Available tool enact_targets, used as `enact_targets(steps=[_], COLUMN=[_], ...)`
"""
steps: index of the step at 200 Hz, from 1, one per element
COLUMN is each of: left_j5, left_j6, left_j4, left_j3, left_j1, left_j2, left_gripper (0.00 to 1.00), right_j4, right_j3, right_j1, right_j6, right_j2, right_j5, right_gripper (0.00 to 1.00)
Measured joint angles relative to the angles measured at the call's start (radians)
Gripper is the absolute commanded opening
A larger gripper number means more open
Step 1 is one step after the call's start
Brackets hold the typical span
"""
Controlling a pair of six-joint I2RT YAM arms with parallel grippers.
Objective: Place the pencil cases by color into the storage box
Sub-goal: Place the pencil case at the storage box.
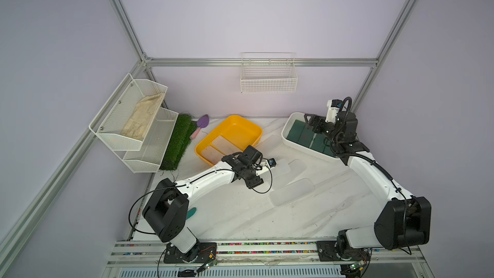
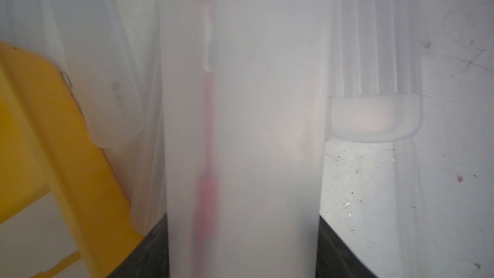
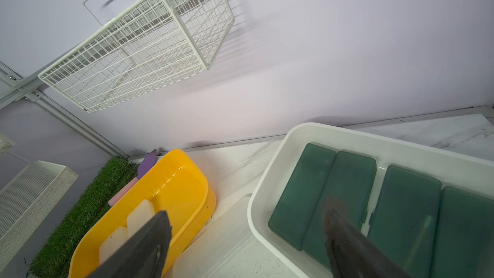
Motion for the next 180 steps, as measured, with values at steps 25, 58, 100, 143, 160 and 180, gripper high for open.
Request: enact_targets(steps=[25, 58, 100, 143, 160, 180], left_j5=[-0.023, -0.076, -0.113, -0.13, -0.134, -0.142], left_j6=[-0.051, -0.136, -0.241, -0.349, -0.39, -0.43], left_j4=[0.005, 0.005, -0.002, -0.008, -0.019, -0.033], left_j3=[0.002, 0.008, 0.08, 0.141, 0.156, 0.174], left_j1=[0.057, 0.105, 0.132, 0.196, 0.231, 0.264], left_j2=[0.0, 0.0, 0.0, 0.0, 0.006, 0.029], left_gripper=[0.67, 0.67, 0.67, 0.68, 0.68, 0.67], right_j4=[0.013, 0.033, 0.059, 0.102, 0.126, 0.172], right_j3=[-0.01, -0.033, -0.059, -0.117, -0.145, -0.179], right_j1=[0.021, 0.044, 0.081, 0.149, 0.169, 0.195], right_j6=[-0.014, -0.03, -0.043, -0.076, -0.091, -0.108], right_j2=[-0.01, -0.015, -0.015, -0.029, -0.05, -0.072], right_j5=[0.009, 0.009, 0.009, 0.007, 0.002, -0.016], right_gripper=[0.91, 0.9, 0.9, 0.91, 0.9, 0.9])
